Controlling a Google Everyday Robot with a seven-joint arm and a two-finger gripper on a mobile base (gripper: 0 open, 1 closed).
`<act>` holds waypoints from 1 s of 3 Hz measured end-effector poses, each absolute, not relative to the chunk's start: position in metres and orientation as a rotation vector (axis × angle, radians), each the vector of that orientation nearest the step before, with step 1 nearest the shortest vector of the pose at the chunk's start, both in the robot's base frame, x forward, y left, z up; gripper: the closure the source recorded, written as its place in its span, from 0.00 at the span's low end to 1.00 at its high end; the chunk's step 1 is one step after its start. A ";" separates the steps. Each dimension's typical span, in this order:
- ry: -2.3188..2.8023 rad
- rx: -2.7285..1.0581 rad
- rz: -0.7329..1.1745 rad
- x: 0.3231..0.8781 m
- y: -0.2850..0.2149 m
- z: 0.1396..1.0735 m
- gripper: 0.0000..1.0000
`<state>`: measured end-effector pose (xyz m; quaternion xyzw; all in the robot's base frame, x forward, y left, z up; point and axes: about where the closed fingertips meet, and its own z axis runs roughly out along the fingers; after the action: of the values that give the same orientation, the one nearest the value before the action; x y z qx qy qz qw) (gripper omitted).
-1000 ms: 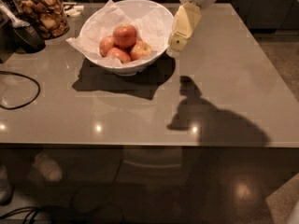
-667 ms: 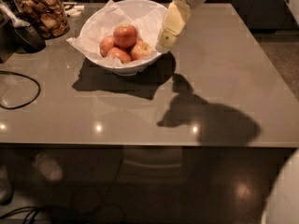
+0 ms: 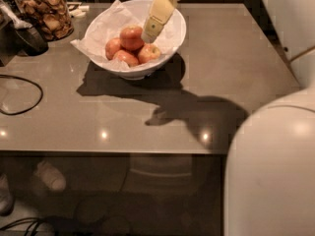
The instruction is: Pick apple from white bowl
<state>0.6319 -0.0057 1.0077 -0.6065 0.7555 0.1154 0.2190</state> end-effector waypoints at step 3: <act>2.079 -1.661 0.387 0.658 0.027 1.008 0.00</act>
Offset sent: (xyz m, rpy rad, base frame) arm 0.0108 0.0171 0.0038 -0.0182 0.1207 0.0419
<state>0.6583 0.0272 1.0082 -0.6019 0.7534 0.1402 0.2246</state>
